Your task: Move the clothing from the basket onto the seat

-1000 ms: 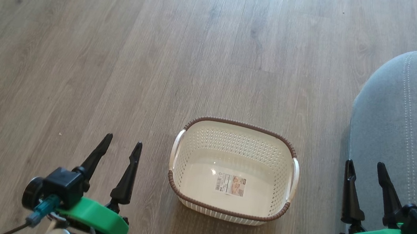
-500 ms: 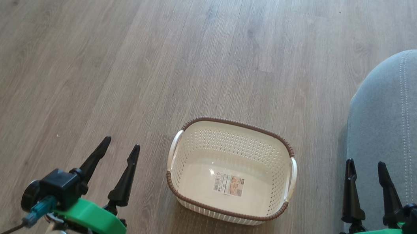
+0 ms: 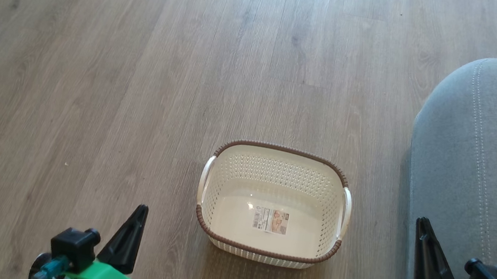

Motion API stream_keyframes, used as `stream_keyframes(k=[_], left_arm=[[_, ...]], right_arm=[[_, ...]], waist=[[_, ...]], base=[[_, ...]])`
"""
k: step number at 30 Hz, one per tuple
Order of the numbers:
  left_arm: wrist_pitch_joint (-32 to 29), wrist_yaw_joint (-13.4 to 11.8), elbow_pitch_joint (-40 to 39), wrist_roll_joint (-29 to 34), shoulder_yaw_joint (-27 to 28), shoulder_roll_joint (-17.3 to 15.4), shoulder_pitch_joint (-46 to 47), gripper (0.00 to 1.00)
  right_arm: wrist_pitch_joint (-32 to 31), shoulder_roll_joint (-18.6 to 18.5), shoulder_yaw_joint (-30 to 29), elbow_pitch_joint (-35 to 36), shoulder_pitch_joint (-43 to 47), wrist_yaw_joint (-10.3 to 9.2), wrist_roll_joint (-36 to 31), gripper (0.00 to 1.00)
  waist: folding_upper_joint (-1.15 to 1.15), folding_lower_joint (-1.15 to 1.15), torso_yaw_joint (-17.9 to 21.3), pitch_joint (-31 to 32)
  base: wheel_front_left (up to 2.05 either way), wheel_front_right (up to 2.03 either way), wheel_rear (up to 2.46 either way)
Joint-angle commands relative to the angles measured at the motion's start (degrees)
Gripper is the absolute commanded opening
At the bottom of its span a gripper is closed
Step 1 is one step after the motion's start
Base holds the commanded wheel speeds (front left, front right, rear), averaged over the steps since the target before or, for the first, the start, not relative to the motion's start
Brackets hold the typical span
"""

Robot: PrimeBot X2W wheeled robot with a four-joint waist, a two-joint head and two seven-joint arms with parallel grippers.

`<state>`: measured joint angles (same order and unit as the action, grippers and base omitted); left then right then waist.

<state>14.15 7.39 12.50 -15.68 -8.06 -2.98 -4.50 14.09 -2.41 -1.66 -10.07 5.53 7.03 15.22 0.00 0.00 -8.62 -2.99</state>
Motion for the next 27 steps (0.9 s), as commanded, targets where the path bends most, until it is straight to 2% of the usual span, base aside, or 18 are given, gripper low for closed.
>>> stream_keyframes(k=[1,27], left_arm=[[0.0,-0.1,-1.9,-1.4,0.2,-0.2,2.0,0.0],[-3.4,0.0,-0.9,-18.7,2.0,-1.1,3.9,0.0]], right_arm=[[-0.2,-0.3,-0.1,1.8,-1.1,0.02,1.3,0.0],[-3.8,-1.1,-0.1,0.5,-3.4,0.11,18.5,0.0]], waist=[[0.0,0.0,0.1,0.0],[0.0,0.0,1.9,0.6]], base=[[0.0,0.0,0.0],[0.0,0.0,0.0]])
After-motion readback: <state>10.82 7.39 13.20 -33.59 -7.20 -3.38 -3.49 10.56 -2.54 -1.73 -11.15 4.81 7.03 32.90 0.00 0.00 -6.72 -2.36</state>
